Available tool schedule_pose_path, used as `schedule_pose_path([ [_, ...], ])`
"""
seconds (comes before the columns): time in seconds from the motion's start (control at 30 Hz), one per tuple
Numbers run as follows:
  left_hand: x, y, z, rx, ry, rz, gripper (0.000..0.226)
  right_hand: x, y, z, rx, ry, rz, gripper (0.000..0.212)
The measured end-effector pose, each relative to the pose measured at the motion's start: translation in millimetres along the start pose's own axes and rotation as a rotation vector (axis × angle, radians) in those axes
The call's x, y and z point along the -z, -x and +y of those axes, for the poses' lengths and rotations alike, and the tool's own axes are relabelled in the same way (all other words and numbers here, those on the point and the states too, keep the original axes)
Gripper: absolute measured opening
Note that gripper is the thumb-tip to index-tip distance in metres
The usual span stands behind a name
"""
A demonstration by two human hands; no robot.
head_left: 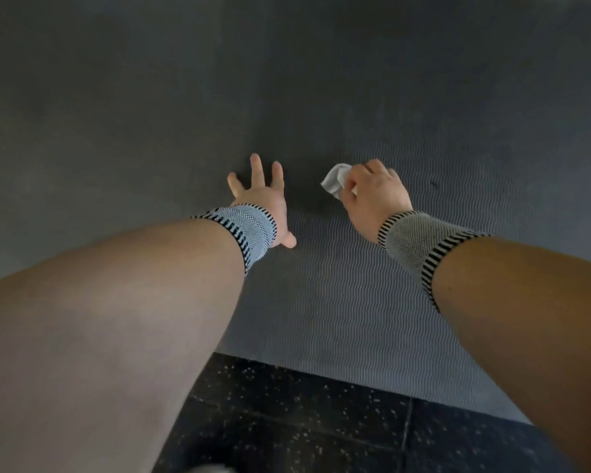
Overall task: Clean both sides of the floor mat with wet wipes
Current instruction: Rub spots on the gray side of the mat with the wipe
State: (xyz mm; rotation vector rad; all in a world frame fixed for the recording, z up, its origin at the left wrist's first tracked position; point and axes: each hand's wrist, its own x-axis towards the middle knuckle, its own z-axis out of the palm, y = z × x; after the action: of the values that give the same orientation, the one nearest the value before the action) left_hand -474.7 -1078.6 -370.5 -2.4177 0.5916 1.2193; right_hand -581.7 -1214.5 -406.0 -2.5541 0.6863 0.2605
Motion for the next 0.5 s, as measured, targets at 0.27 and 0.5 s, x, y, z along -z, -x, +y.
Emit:
schedule_pose_path([
  [0.27,-5,-13,-5,-0.020,-0.008,0.003,0.136,-12,-4,-14,-0.126,0.083,0.055,0.029],
  [0.5,-3,-12,-6,-0.093,-0.084,0.075,0.134,-45,47,-69,-0.305,0.041,0.098,0.026],
])
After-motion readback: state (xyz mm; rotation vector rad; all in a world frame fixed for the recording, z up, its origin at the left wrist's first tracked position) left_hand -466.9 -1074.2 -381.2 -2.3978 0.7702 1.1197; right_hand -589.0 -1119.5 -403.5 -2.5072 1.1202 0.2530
